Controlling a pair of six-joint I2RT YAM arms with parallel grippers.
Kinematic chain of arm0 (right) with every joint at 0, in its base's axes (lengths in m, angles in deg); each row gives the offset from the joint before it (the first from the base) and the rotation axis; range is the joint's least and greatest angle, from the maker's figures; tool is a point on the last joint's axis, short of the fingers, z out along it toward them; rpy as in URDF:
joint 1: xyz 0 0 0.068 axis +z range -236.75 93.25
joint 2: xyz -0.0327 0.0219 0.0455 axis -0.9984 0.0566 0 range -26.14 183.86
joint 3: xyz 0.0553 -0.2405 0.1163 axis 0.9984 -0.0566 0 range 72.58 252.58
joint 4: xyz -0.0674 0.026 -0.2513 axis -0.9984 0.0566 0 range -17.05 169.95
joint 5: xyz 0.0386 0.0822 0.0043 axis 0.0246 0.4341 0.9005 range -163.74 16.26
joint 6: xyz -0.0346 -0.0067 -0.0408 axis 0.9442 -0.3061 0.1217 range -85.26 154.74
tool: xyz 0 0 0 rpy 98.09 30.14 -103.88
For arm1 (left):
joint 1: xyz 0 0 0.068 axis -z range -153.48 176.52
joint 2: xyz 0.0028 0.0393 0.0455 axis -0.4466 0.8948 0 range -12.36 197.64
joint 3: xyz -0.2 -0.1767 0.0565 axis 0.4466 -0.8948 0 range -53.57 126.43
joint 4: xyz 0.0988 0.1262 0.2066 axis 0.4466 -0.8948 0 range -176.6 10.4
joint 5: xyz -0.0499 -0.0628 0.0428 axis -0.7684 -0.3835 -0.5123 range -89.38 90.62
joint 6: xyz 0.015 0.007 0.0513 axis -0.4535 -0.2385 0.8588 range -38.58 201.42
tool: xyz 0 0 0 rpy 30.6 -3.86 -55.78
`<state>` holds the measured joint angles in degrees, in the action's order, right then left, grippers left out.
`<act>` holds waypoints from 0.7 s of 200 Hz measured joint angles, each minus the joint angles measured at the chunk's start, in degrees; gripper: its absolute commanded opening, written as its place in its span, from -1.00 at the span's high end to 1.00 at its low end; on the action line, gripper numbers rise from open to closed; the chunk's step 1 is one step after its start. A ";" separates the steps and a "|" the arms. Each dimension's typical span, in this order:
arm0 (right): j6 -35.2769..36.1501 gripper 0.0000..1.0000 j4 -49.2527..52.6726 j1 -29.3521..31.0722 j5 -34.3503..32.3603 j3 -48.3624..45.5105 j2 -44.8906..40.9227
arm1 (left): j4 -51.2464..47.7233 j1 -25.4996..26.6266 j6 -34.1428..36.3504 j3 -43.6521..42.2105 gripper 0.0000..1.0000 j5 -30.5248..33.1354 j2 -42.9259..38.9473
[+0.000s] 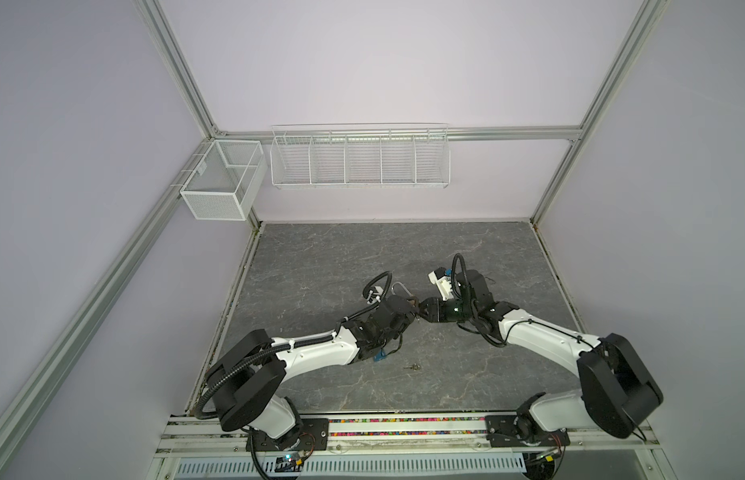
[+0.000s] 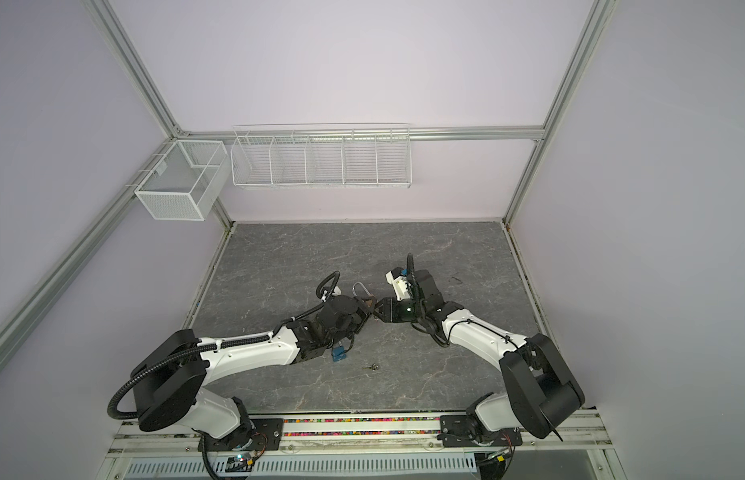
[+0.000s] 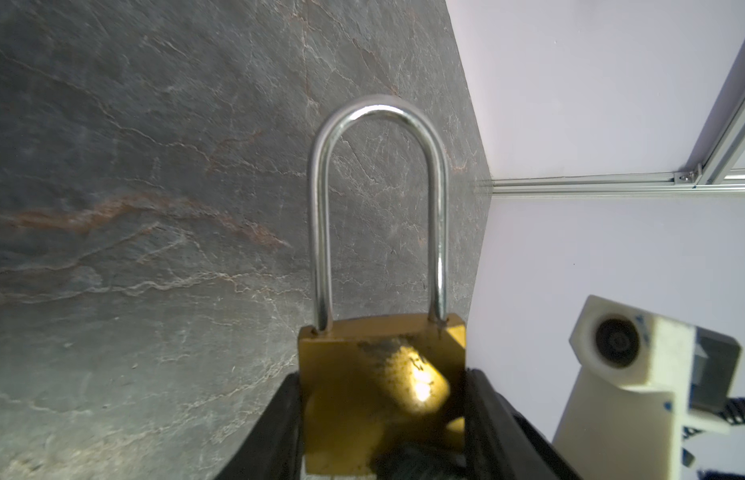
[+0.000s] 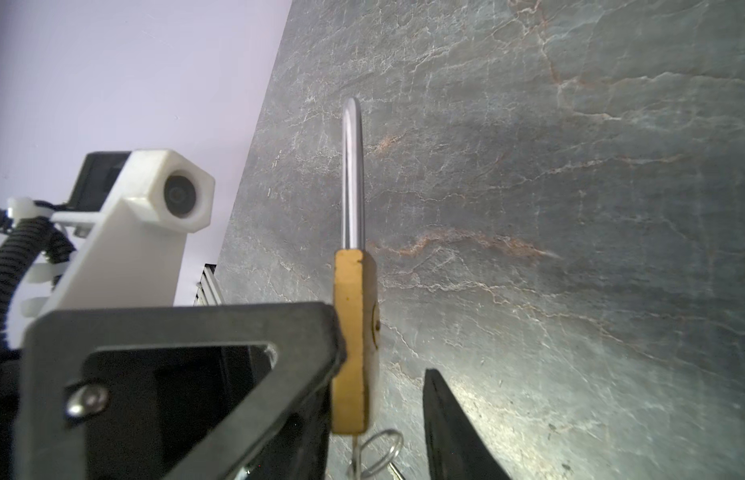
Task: Unlock with the key
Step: 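Open the right gripper to release the key left in the padlock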
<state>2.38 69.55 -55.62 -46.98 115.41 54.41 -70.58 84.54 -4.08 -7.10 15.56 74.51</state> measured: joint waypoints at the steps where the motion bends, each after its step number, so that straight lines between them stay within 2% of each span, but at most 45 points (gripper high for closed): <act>1: 0.00 0.17 0.02 0.00 0.02 -0.02 -0.07 | 0.02 0.00 0.02 0.00 1.00 -0.02 0.00; 49: 1.31 0.16 1.53 -0.42 -2.49 -2.14 -8.72 | -2.16 -1.49 0.96 0.00 1.00 -2.45 -0.85; 74: 2.19 0.35 1.40 -0.42 -2.12 -2.51 -12.70 | -3.85 -2.23 1.57 0.00 1.00 -3.34 -0.85; 140: 2.21 0.46 -0.81 0.59 -0.07 -4.26 -10.88 | -2.64 -2.51 1.51 -0.13 1.00 -4.52 -1.36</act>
<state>4.59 68.74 -55.03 -47.04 111.15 43.53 -73.23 82.03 -2.57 -7.23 11.04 73.16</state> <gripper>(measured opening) 0.276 0.483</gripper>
